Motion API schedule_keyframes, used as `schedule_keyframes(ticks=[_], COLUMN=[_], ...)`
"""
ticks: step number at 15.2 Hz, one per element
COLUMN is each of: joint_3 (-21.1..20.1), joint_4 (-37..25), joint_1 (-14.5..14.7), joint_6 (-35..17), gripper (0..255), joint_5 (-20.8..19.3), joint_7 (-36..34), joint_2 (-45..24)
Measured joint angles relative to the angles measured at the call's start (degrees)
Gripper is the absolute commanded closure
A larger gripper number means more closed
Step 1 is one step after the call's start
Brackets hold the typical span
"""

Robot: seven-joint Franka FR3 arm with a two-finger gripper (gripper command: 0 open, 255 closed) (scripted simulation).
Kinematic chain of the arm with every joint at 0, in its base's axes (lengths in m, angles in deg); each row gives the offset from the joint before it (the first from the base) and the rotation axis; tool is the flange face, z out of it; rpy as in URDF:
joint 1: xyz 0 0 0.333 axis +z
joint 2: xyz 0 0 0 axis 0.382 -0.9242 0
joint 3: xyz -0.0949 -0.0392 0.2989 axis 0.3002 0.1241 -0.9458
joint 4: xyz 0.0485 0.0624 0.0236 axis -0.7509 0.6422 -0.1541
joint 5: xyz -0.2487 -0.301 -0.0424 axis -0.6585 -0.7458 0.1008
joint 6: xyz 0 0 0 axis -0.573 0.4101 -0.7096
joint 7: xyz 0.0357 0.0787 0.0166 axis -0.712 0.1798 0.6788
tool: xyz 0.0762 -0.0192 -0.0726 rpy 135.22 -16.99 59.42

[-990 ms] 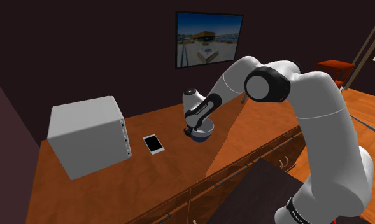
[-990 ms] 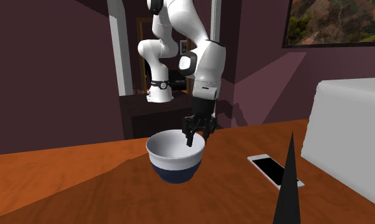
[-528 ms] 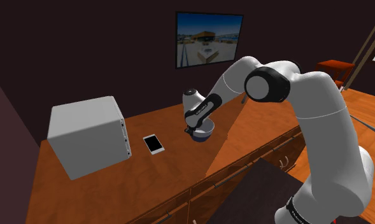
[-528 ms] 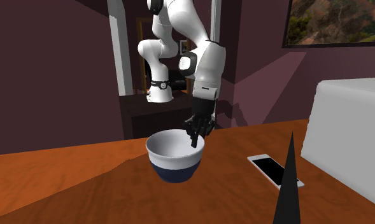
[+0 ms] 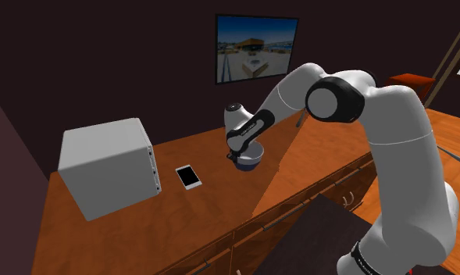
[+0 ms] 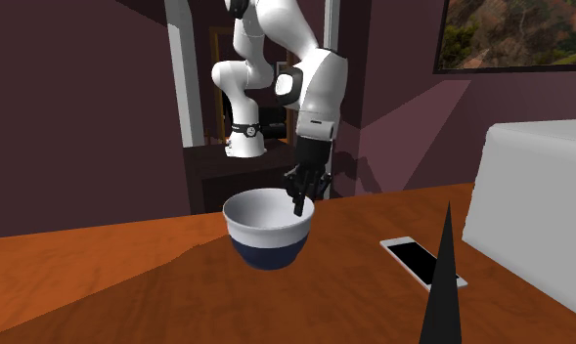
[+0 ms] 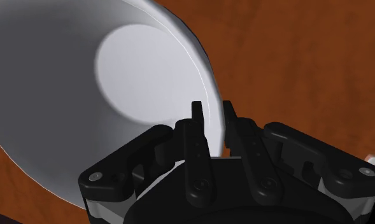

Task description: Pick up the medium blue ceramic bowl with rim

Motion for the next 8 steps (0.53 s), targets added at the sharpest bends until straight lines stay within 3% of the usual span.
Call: schedule_keyframes(ticks=[8], joint_3=[-0.49], joint_4=[-0.02], joint_1=[-0.13], joint_6=[4.1], gripper=[255], joint_5=[0.71], joint_7=[1.14], joint_2=[4.14])
